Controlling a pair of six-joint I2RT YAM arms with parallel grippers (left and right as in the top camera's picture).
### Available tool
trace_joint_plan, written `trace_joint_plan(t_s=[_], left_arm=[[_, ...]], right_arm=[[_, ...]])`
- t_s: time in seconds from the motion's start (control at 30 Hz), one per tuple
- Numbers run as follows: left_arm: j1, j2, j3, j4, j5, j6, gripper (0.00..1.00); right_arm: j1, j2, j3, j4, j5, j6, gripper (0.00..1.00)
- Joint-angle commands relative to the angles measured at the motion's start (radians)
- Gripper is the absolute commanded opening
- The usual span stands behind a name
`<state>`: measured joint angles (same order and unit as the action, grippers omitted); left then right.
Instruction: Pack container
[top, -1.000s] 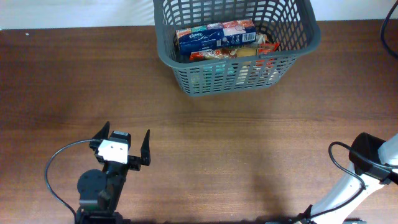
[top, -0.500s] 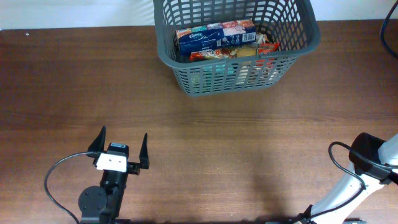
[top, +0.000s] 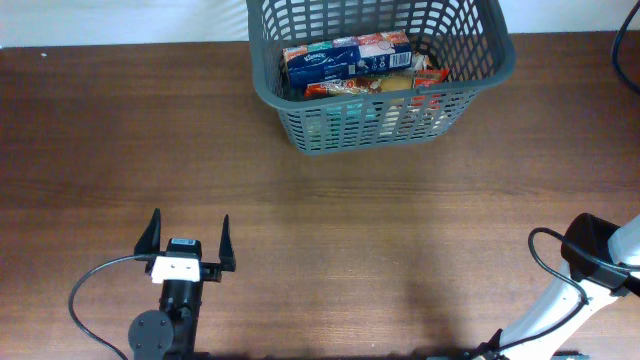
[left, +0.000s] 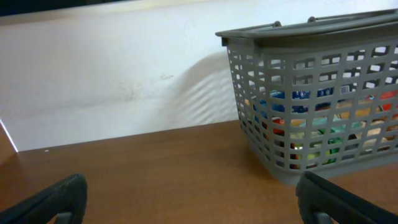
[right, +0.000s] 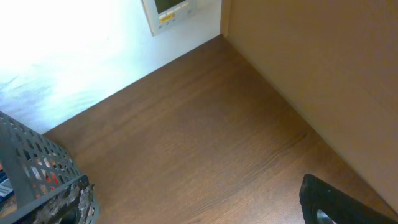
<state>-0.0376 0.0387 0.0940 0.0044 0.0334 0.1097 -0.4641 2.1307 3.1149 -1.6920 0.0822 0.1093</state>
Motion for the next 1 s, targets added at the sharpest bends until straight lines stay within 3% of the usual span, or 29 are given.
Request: trace_joint_plan(t_s=[0.0,0.3,0.5,0.7,0.97], left_arm=[[-0.002,-0.034,-0.029,0.013,-0.015,0.013,0.99],[-0.002,-0.034,-0.045,-0.002,-0.013,0.021,0.99],[-0.002,-0.034,-0.047,-0.057,0.069,0.146,0.99],[-0.002,-0.034,-0.047,-0.157,0.080,0.146,0.99],[-0.002,-0.034,-0.047,-0.164,0.076,0.146,0.99]], right_arm=[[-0.001,0.002,-0.003,-0.006,0.005,0.012,0.99],[-0.001,0.002,-0.003,-0.006,0.005,0.012,0.99],[-0.001,0.002,-0.003,-0.006,0.005,0.012,0.99],[-0.001,0.002,-0.003,-0.006,0.005,0.012,0.99],[-0.001,0.002,-0.003,-0.006,0.005,0.012,0.99]])
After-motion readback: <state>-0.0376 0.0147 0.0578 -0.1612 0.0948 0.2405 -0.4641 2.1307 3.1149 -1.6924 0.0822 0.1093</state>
